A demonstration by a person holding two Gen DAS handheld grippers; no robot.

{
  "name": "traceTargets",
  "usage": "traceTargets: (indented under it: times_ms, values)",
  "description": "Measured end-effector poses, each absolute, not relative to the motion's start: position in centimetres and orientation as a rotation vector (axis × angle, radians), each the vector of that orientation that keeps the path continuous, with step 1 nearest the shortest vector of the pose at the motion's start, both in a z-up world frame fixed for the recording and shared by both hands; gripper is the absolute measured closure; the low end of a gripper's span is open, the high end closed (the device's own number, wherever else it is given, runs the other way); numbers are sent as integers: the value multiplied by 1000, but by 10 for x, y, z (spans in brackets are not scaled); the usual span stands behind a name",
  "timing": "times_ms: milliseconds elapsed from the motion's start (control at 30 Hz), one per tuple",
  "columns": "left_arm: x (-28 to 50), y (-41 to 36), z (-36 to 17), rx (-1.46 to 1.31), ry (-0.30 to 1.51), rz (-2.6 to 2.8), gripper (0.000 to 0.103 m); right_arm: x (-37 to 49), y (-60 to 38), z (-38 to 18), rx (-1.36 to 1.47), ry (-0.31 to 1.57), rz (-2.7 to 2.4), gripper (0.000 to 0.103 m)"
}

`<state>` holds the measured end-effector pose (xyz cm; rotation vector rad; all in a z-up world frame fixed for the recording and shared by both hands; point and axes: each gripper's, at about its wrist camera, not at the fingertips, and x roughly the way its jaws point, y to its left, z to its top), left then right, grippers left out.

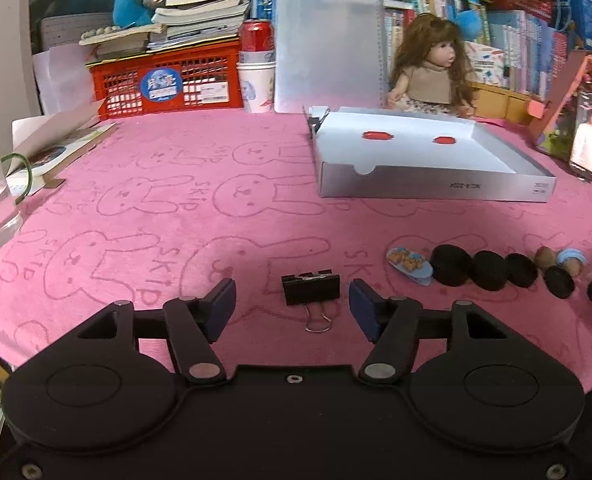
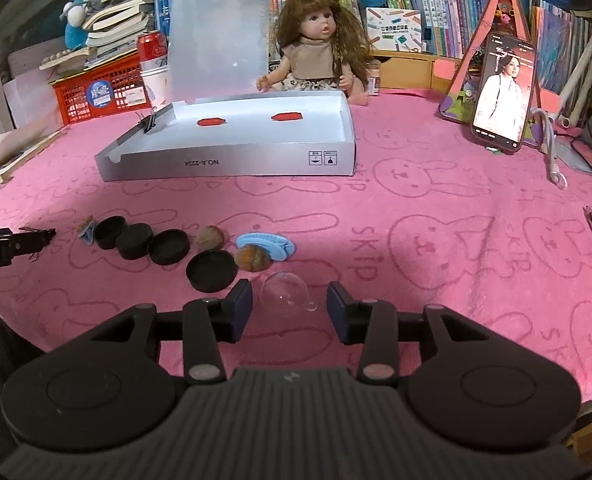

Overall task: Organize rigid objects
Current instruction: 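Lift the black binder clip off the cloth with the left tool, then carry the black binder clip over the white box with the left tool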

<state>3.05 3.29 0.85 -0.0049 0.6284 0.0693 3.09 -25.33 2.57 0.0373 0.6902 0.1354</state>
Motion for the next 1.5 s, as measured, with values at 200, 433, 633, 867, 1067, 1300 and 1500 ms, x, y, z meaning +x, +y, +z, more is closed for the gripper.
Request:
traceTargets:
  times_ms: [200, 433, 633, 867, 1067, 1300, 1500]
  values:
    - [40, 30, 2, -41, 622, 111, 55, 29, -247, 24, -15, 675, 125, 50]
    - [40, 28, 4, -41, 623, 82, 72, 27, -247, 24, -26, 663, 139, 66]
    - [37, 26, 11, -43, 619, 60, 72, 27, -248, 28, -31, 648, 140, 66]
    - [38, 20, 27, -37, 596, 24, 72, 32, -248, 40, -43, 615, 137, 66]
    - [47, 13, 42, -28, 573, -6, 72, 43, -243, 52, -51, 583, 148, 66]
    - [64, 2, 58, -20, 555, -44, 72, 61, -236, 64, -51, 557, 160, 66]
    - [81, -6, 65, -21, 556, -64, 72, 76, -233, 71, -54, 543, 159, 66]
